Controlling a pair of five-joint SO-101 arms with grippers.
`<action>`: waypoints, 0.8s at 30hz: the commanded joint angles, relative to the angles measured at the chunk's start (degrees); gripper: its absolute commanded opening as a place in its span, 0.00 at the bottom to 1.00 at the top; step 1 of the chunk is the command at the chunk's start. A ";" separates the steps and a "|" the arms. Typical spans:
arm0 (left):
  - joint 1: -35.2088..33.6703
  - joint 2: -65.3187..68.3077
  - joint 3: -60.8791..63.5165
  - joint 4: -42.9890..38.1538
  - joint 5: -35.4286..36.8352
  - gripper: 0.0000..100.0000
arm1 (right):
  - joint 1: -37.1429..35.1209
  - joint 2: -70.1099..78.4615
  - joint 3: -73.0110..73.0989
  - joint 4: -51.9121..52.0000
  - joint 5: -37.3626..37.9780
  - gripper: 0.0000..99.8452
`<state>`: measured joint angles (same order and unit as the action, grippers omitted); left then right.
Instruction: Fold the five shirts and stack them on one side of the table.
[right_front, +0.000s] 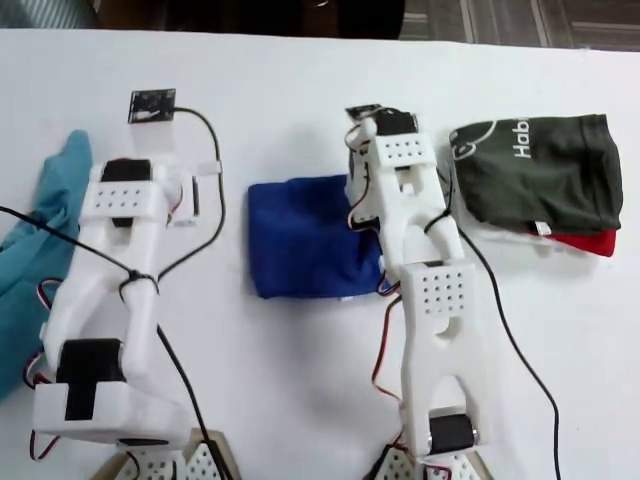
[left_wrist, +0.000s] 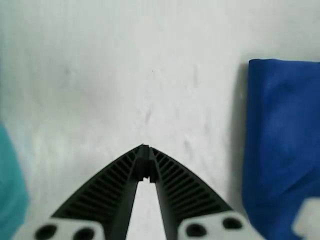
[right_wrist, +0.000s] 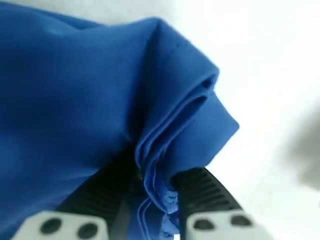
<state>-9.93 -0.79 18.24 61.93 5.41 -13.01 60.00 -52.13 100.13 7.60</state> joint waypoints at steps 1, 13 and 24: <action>-0.62 -2.90 -1.27 -0.62 -0.26 0.03 | -0.92 -4.00 -1.49 0.75 0.09 0.02; -3.69 -2.90 -1.19 -0.70 -0.26 0.03 | 3.74 -31.60 7.21 0.92 12.57 0.02; -4.04 -2.90 -0.84 -0.70 -0.26 0.03 | 14.55 -45.93 7.12 0.48 25.49 0.02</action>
<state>-13.45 -0.79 18.24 61.93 5.41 -1.67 18.86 -44.75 100.04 30.02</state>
